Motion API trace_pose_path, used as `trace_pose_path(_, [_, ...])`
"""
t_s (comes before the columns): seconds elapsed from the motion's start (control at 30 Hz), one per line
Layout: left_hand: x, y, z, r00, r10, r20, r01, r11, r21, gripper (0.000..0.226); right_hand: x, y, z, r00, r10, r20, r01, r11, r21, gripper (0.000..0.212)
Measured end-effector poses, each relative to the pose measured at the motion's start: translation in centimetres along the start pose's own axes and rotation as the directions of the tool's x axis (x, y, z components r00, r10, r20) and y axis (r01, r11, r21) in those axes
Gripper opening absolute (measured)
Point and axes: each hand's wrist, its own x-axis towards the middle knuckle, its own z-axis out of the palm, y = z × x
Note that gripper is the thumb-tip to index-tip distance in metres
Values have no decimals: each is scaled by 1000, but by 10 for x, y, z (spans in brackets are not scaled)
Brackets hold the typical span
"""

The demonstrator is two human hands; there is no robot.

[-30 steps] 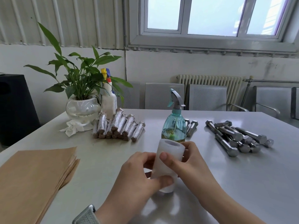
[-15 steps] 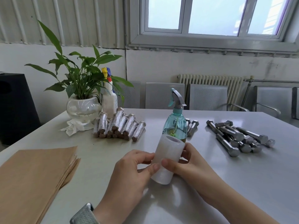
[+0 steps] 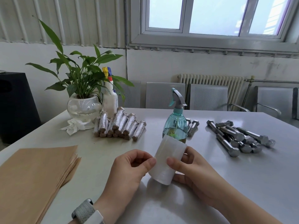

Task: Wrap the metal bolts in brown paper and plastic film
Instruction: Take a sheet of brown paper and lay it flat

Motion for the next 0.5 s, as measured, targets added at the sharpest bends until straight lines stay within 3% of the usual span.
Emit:
trace_pose_path(0.13, [-2, 1, 2, 997, 73, -40, -70, 995, 64, 12, 2, 0, 0, 998, -5, 63, 0, 997, 72, 60])
trace_pose_path(0.3, [-5, 9, 1, 959, 277, -66, -255, 939, 232, 10, 3, 4, -2, 993, 25, 120, -49, 977, 206, 64])
trace_pose_path(0.5, [-8, 11, 3, 948, 307, -86, -277, 925, 260, 10, 4, 5, -2, 985, 20, 171, -62, 967, 248, 63])
